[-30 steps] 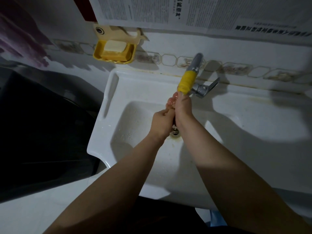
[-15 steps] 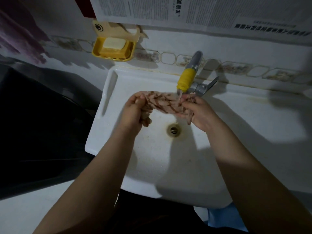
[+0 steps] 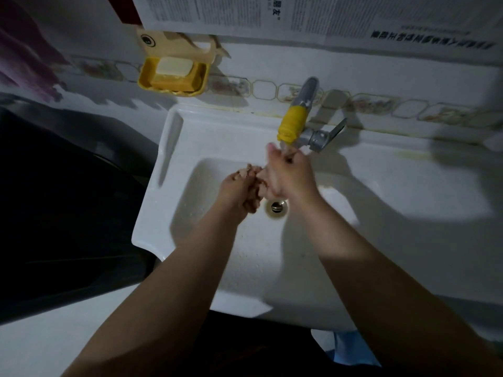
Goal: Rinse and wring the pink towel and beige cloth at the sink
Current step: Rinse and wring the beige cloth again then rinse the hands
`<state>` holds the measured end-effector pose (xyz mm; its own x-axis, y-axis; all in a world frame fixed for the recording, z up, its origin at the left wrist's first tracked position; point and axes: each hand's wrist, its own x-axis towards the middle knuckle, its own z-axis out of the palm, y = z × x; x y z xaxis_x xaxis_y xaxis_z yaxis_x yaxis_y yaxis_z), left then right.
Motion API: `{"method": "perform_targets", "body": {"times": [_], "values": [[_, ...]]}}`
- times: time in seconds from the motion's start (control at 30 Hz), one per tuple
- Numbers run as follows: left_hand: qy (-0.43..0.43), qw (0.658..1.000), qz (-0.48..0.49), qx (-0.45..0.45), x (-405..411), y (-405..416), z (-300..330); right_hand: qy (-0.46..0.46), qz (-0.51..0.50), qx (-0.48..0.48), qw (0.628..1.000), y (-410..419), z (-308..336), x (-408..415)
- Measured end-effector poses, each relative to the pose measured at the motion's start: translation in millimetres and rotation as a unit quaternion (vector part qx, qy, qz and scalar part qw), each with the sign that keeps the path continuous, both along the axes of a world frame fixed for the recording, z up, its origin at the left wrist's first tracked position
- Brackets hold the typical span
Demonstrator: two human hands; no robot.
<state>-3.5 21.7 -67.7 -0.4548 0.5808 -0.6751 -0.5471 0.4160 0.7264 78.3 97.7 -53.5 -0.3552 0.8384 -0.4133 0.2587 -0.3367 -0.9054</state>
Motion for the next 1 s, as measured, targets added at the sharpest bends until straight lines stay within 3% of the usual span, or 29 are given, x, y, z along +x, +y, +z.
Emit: {"method": "perform_targets", "body": {"times": [0.07, 0.13, 0.27, 0.4, 0.53, 0.6, 0.67, 0.7, 0.77, 0.83, 0.87, 0.93, 1.0], "values": [[-0.048, 0.997, 0.053, -0.006, 10, 19, 2, -0.129, 0.085, 0.150, 0.977, -20, -4, -11], [-0.079, 0.996, 0.050, -0.010, 25, 33, 3, -0.211, 0.077, 0.230, 0.947, -10, -5, -13], [-0.086, 0.993, 0.069, -0.033, 37, 38, 6, -0.154, -0.012, 0.145, 0.977, 22, -4, -16], [-0.074, 0.994, 0.079, -0.027, 16, 37, 10, -0.174, 0.018, 0.160, 0.971, -7, -9, -33], [-0.091, 0.995, 0.044, -0.017, 34, 43, 19, -0.151, -0.031, 0.091, 0.984, 32, -3, -19], [0.034, 0.997, -0.026, -0.058, 18, 45, 17, -0.159, -0.032, 0.121, 0.979, 17, -5, -24], [0.182, 0.967, -0.134, -0.116, -4, 49, 17, -0.187, -0.001, 0.152, 0.971, -8, -8, -33], [0.185, 0.968, -0.136, -0.107, -5, 47, 13, -0.204, 0.006, 0.157, 0.966, -11, -7, -33], [-0.023, 0.998, -0.066, 0.001, 5, 38, 27, -0.232, 0.000, 0.152, 0.961, 9, -7, -26], [-0.199, 0.979, -0.049, 0.013, 21, 37, 35, -0.237, 0.017, 0.159, 0.958, 36, -8, -13], [-0.236, 0.970, -0.055, 0.014, 24, 35, 35, -0.231, 0.031, 0.161, 0.959, 45, -10, -7], [-0.231, 0.970, -0.051, 0.046, 15, 28, 36, -0.204, 0.027, 0.135, 0.969, 55, -17, 2], [-0.228, 0.968, 0.016, 0.101, -5, 19, 35, -0.167, -0.016, 0.035, 0.985, 59, -19, 17]]}}
